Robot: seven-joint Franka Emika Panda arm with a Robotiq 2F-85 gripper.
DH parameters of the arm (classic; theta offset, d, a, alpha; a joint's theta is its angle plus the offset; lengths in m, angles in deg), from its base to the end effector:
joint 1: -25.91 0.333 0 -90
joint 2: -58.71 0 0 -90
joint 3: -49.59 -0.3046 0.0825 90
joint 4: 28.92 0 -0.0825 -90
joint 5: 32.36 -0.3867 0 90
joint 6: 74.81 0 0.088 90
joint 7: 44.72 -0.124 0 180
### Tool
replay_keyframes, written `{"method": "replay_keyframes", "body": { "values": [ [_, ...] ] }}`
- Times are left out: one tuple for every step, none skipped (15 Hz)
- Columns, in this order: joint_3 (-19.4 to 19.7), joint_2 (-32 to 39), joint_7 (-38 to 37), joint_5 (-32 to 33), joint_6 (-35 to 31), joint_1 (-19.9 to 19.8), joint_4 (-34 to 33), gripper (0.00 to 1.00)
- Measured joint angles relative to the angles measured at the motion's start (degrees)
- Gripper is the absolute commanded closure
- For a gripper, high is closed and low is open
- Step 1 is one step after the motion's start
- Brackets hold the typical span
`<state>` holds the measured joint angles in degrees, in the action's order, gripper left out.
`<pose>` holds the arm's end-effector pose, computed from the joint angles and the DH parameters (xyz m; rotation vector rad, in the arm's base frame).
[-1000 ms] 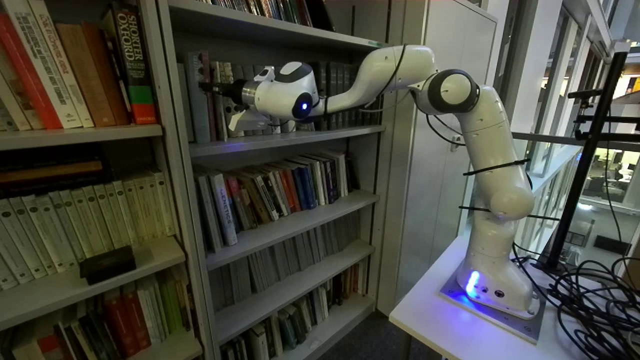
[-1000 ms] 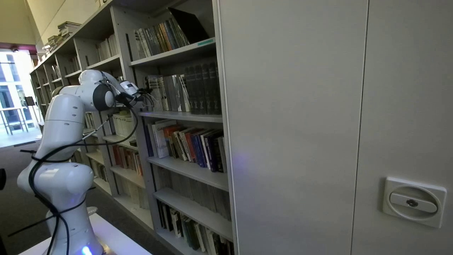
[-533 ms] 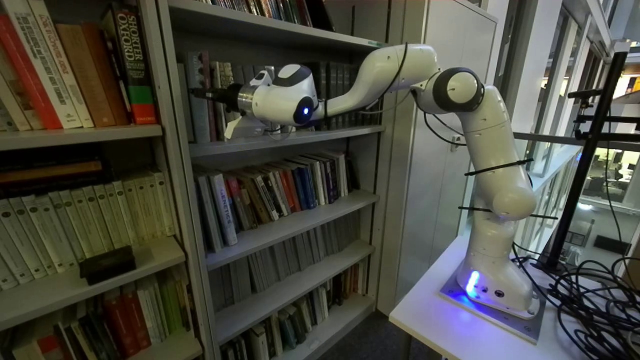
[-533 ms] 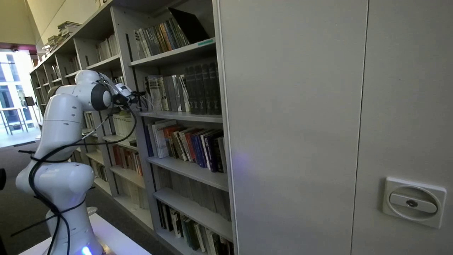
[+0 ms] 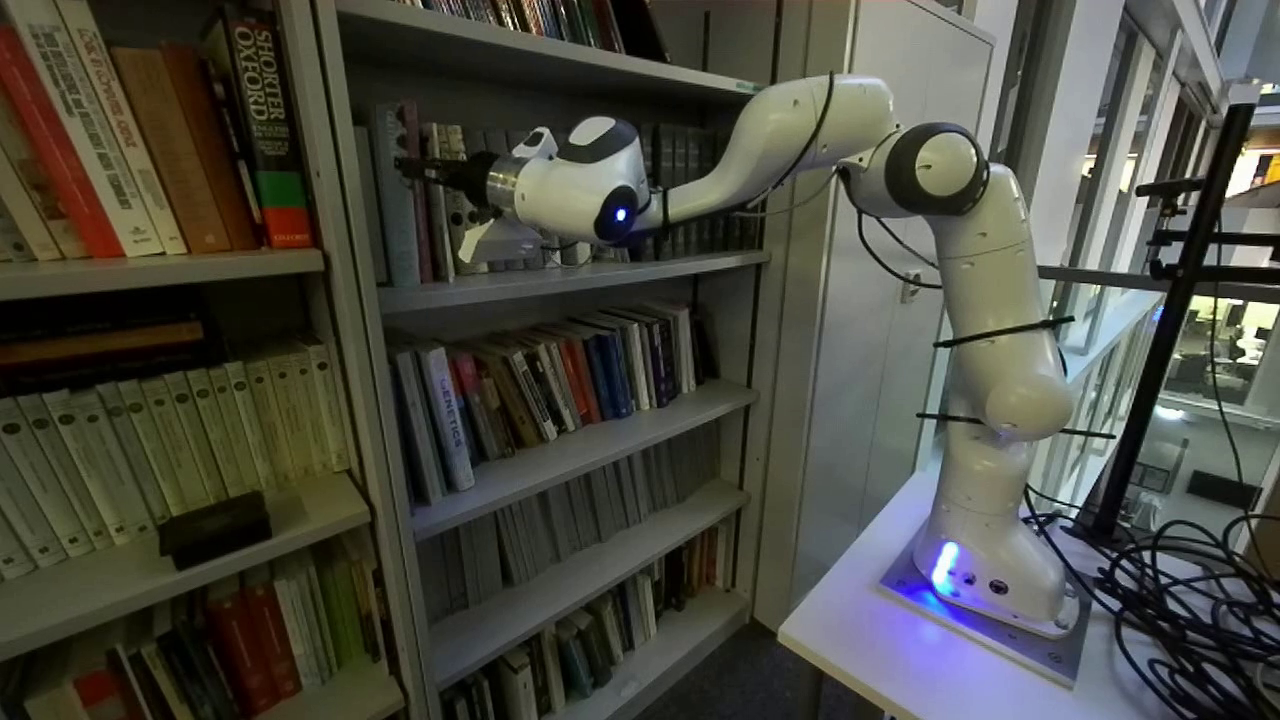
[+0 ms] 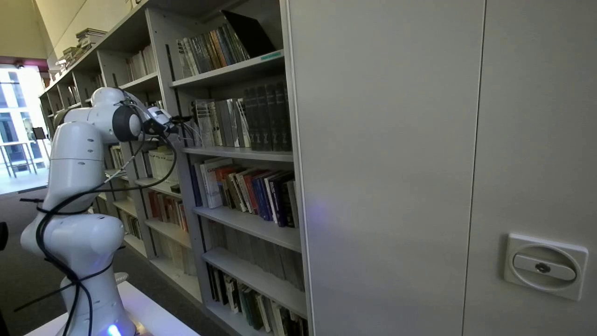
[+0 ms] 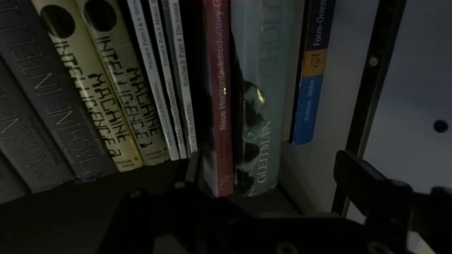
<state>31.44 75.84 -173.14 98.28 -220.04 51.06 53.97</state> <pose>0.5384 0.4629 0.5953 -1.8394 -0.1842 -2.2210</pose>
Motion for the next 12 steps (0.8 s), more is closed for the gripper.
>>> {"method": "replay_keyframes", "body": {
  "values": [
    [0.2,-0.8,0.0,0.0,0.2,-0.1,0.8,0.00],
    [0.5,-1.7,0.0,0.0,0.4,-0.2,1.7,0.00],
    [0.6,-2.5,0.0,0.0,0.4,-0.4,2.5,0.00],
    [0.8,-3.3,0.0,0.0,0.4,-0.5,3.4,0.00],
    [1.1,-3.9,0.0,0.0,0.4,-0.6,4.2,0.00],
    [1.3,-4.6,0.0,0.0,0.4,-0.6,5.0,0.00],
    [1.6,-5.0,0.0,0.0,0.4,-0.7,5.6,0.00],
    [1.8,-5.5,0.0,0.0,0.4,-0.7,6.2,0.00],
    [1.9,-6.0,0.0,-0.1,0.4,-0.8,6.8,0.00],
    [2.1,-6.5,0.0,-0.2,0.4,-1.0,7.4,0.00],
    [2.2,-6.9,0.0,-0.3,0.4,-1.2,7.9,0.00],
    [2.4,-7.4,0.0,-0.6,0.4,-1.3,8.5,0.00]
  ]
}}
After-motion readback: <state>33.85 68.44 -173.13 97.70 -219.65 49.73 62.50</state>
